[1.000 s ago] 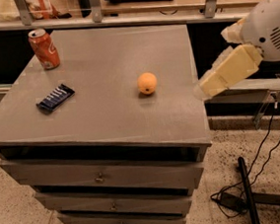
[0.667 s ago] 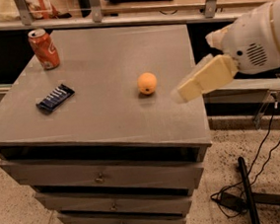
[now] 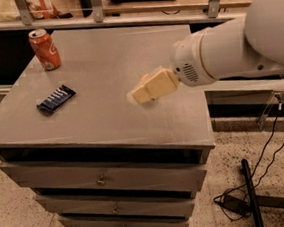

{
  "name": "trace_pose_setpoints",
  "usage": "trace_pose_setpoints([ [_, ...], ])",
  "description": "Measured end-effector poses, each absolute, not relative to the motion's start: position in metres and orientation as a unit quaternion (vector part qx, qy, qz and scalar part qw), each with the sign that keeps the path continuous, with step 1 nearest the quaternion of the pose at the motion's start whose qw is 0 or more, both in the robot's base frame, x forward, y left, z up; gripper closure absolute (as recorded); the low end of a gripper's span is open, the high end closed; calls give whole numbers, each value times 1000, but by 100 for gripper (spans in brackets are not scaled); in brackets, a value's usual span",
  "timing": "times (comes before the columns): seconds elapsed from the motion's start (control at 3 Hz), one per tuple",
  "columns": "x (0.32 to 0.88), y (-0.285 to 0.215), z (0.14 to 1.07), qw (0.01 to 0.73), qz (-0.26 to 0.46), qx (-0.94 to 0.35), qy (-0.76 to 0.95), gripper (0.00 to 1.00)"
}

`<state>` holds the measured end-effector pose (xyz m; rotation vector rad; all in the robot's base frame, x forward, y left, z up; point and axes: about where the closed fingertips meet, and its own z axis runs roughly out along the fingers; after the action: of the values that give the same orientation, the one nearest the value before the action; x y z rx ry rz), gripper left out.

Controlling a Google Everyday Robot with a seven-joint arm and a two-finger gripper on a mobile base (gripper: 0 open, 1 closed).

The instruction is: Knock coke can over

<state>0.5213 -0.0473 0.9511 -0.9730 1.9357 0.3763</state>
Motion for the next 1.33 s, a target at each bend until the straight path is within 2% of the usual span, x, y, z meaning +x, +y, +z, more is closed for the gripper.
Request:
trace_pose_setpoints([
  [0.33, 541, -49, 966, 486, 142, -355, 786, 0],
  [0.67, 540, -47, 966, 488, 144, -354, 785, 0],
  [1.33, 559, 6, 977, 549, 209, -335, 737, 0],
])
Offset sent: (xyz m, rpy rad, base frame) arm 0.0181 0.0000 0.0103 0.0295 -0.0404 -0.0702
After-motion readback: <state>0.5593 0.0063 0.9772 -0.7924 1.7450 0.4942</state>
